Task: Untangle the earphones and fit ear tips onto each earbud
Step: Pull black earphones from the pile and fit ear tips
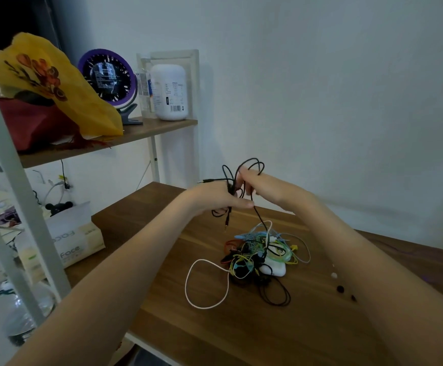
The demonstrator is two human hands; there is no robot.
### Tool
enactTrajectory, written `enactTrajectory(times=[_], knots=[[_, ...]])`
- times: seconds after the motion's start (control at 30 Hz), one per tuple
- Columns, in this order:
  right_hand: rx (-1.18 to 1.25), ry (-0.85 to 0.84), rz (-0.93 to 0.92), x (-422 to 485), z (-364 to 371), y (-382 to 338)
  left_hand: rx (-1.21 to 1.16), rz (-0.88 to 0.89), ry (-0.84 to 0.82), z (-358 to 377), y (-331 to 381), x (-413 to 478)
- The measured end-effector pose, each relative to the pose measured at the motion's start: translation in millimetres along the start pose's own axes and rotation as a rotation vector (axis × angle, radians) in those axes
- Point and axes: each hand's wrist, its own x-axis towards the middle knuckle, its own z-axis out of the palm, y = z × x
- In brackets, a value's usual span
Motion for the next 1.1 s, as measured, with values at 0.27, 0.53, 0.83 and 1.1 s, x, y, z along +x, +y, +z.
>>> enactTrajectory(times=[0.27,0.53,0.83,1.1], knots=[[0.068,0.119,0.001,4,-5,-14,0.012,0.062,0.149,30,10,8],[0.488,-0.083,0.002,-5,-2,38,-0.401,-0.068,0.274,6,8,7],[-0.191,-0.231,0.035,5,21,58,-0.725,-0.060,0.550,-18,10,9],[-0.311,-0.225,0.084,5,22,53,-0.914,-0.060,0.687,-25,3,7]])
